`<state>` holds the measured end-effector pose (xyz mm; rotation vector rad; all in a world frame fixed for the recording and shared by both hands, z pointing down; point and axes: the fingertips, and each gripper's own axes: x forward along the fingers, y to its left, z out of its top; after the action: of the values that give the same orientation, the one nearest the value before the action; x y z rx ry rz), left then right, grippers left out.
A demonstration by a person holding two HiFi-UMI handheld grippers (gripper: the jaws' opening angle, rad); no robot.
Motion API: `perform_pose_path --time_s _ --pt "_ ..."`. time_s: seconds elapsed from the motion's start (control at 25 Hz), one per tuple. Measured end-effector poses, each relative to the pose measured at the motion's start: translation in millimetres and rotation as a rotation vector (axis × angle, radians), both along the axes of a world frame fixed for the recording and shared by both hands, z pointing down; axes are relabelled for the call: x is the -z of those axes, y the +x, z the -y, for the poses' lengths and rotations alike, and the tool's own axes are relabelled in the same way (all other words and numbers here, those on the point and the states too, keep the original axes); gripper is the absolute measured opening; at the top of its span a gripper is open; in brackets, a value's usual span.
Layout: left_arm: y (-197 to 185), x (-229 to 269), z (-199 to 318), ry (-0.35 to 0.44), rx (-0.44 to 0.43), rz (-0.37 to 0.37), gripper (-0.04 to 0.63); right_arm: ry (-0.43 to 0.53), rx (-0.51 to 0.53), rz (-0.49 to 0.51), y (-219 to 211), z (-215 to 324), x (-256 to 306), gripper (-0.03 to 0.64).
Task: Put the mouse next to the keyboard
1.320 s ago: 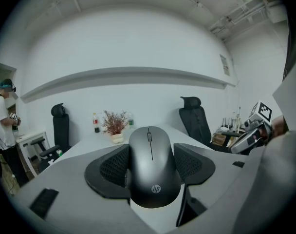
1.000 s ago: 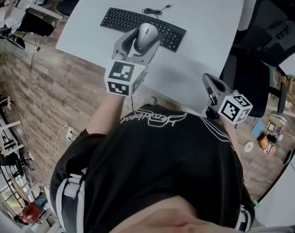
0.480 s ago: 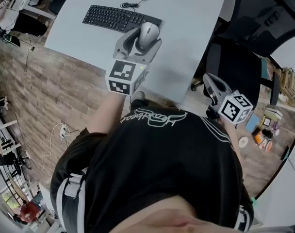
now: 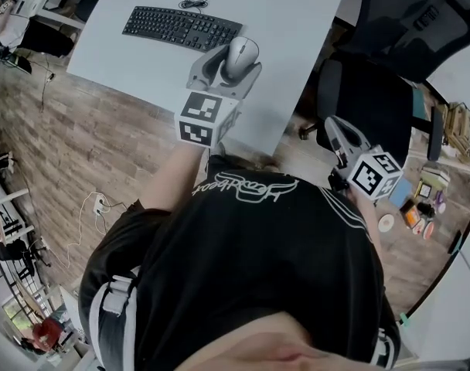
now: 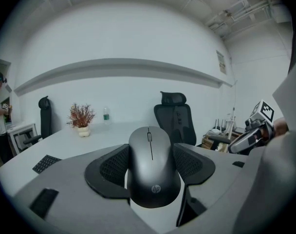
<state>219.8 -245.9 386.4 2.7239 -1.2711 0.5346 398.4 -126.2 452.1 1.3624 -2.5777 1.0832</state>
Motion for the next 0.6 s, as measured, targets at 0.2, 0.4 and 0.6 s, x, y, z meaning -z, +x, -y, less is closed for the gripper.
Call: perform_pose_path --time_s 0.2,0.4,0.6 --pt "8.3 -21.7 -1.2 -0.059 0.012 0.015 0.296 0.007 -0.005 0.0 9.8 -5.3 -2.1 0.014" --pt "12.2 -49.4 4.8 -0.154 0.04 0.01 0.296 -0.007 -0.021 0.008 19.4 -11.8 -6.2 0.014" --pt "14.4 -79.9 13.9 -0.227 0.051 0.034 0.296 -0.014 -0.034 0.006 25.2 -16.3 -8.9 0.014"
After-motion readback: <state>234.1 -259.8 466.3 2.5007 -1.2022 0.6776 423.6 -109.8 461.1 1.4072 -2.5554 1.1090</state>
